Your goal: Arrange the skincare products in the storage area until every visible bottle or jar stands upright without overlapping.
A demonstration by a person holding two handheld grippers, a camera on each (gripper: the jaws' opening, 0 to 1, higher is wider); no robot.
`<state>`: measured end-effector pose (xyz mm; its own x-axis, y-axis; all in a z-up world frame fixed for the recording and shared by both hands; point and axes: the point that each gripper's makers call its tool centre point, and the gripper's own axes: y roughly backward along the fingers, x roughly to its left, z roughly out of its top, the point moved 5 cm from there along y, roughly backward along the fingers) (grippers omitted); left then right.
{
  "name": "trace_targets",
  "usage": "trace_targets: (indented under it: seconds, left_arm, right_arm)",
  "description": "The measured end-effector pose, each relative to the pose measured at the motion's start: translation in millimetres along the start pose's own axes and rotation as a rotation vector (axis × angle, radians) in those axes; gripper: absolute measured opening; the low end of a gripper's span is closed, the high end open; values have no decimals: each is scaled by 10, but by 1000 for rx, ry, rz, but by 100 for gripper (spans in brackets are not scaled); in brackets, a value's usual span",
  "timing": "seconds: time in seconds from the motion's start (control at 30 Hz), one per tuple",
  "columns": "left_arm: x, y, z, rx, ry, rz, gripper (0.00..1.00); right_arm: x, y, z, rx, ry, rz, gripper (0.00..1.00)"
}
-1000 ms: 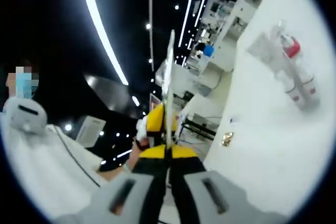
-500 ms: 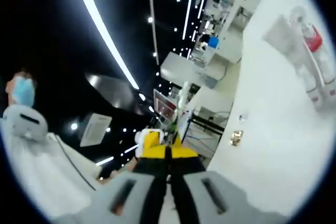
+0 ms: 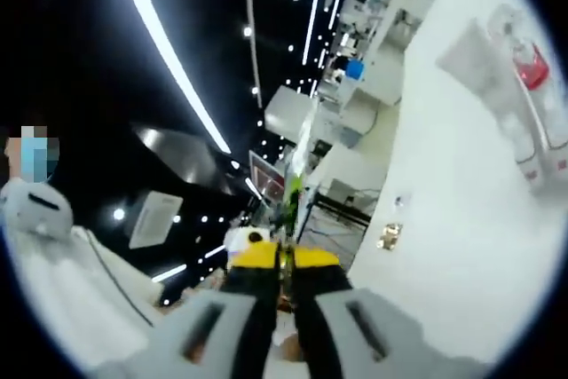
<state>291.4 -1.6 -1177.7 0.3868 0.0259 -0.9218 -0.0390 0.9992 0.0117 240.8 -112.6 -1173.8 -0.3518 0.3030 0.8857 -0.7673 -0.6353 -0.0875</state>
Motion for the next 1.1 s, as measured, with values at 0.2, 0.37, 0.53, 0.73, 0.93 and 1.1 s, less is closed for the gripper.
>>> trace_targets:
  seconds: [0.2,0.37,0.53,0.73,0.93,1.1]
  left_arm:
    - [247,-55,130,-10,39,64,0]
    - [515,-226,207,19,82,140,0]
    - [730,-400,263,36,115,189,0]
    - [1025,-569,183,187,93,284,0]
    - [1312,-772,143,272,92,350,0]
    - [1479,-906,72,362,92,374,0]
  right_arm:
    - [-123,95,-17,8,68,-118,26]
    - [-238,271,-53,3,200,-263,50]
    - [-301,440,-128,6,212,-336,62]
    - [-302,695,-75,-74,198,-403,61]
    - [-340,918,-119,-148,162,-455,60]
    - [-268,1016,-106,-201,178,-480,60]
